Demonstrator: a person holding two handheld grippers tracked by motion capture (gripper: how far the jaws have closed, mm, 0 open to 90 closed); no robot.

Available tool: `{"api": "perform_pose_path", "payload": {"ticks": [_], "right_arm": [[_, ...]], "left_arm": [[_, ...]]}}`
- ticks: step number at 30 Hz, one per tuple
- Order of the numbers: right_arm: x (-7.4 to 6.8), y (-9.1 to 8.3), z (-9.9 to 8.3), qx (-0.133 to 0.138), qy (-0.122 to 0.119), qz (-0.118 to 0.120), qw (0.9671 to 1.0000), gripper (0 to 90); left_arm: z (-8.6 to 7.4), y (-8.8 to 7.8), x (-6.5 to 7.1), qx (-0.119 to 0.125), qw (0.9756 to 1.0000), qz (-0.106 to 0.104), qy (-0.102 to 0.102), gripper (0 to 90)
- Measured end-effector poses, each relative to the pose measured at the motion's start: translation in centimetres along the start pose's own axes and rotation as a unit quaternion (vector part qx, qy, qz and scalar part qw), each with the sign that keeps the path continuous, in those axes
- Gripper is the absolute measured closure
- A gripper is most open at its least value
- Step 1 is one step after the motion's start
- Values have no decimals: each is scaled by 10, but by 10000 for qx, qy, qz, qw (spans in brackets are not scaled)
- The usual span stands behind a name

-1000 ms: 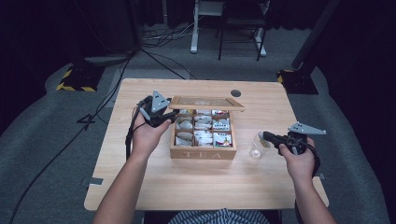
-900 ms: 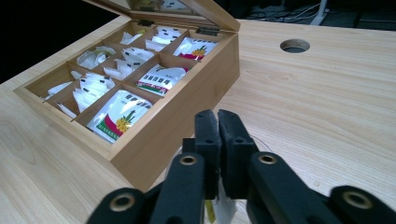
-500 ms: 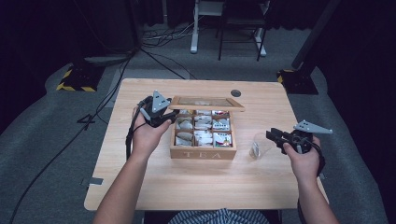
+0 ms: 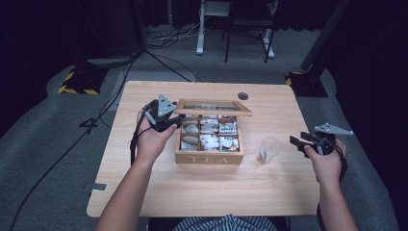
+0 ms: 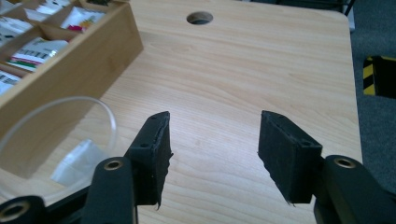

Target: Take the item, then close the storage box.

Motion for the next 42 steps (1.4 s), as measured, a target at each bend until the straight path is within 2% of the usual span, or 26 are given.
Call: {"api": "perform_pose_path", "payload": {"ticks": [6, 7, 11, 12, 15, 21, 26, 32, 37, 42], "right_arm": [[10, 7, -13, -144, 161, -60, 9997, 349], [11, 8, -16, -282, 104, -2, 9995, 319], [14, 12, -23, -445, 56, -29, 9990, 320], [16, 16, -28, -577, 18, -98, 9983, 323], [18, 20, -36, -750, 15, -139, 9971, 324], [22, 30, -46, -919, -66, -124, 9957, 308], [25, 39, -53, -969, -281, -142, 9948, 293], [27, 47, -60, -1039, -398, -102, 9937, 276], [29, 50, -63, -914, -278, -62, 9954, 225], [31, 52, -66, -764, -260, -94, 9967, 185]], "left_arm": [[0, 0, 0, -14, 10000, 0, 10, 536], [0, 0, 0, -17, 10000, -7, 8, 536], [0, 0, 0, -32, 10000, -1, 22, 536], [0, 0, 0, -30, 10000, -1, 22, 536], [-1, 0, 0, -44, 10000, -15, 21, 535], [-3, -1, 2, -124, 9999, -27, 59, 529], [-5, -1, 4, -164, 9998, -11, 74, 527], [-7, -2, 6, -196, 9998, -1, 83, 525], [-10, -3, 8, -233, 9997, -8, 90, 520], [-15, -3, 11, -312, 9994, -19, 135, 507]]}}
Point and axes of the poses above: each handheld gripper's, and its own axes: y roughly forward along the jaws, z roughly out of its top, x roughly to its right, the point moved 1 cm from there along y, roughly forward along the jaws, and after that the axes turned 11 degrees about x, right-handed, at the moved point
